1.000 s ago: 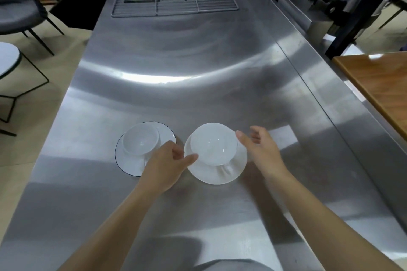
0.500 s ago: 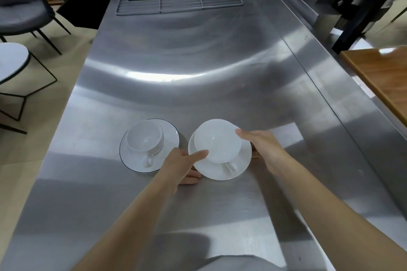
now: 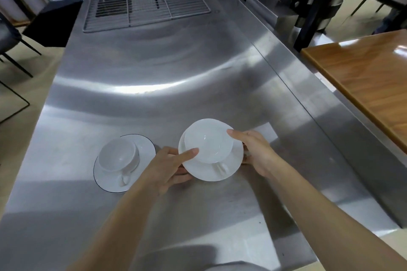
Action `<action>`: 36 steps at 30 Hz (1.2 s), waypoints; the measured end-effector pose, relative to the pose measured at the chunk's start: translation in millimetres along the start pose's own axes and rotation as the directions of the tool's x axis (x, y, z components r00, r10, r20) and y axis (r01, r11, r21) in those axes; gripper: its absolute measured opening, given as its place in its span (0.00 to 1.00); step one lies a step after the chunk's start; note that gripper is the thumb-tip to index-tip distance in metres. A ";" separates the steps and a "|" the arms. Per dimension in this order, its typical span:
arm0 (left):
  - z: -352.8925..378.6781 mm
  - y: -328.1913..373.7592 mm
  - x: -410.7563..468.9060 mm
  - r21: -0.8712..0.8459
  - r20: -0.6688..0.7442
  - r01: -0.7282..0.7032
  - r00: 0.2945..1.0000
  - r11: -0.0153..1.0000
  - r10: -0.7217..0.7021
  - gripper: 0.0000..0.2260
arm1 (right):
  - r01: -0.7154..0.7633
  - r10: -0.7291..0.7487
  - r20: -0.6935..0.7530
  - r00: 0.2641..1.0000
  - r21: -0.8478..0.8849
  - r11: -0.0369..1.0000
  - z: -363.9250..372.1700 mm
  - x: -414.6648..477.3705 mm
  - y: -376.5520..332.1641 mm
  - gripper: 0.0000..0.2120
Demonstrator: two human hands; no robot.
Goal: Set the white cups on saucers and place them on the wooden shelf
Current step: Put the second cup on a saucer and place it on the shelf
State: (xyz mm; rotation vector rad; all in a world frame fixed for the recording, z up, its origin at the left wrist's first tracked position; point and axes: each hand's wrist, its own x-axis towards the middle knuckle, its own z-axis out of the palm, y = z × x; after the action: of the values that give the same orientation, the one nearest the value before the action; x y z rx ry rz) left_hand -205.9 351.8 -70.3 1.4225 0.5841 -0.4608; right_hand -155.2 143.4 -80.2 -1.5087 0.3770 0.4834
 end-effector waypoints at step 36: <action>369.8 203.3 112.9 0.116 0.429 -0.211 0.892 0.971 0.143 0.28 | 0.330 0.045 -0.721 0.691 0.370 0.868 -274.5 4.3 -138.0 0.20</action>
State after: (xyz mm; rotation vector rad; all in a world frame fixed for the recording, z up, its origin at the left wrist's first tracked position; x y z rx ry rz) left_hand 45.3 10.5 35.7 1.4562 0.0676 -0.6556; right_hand -62.9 -130.0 25.4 -1.1616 0.9083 -0.3618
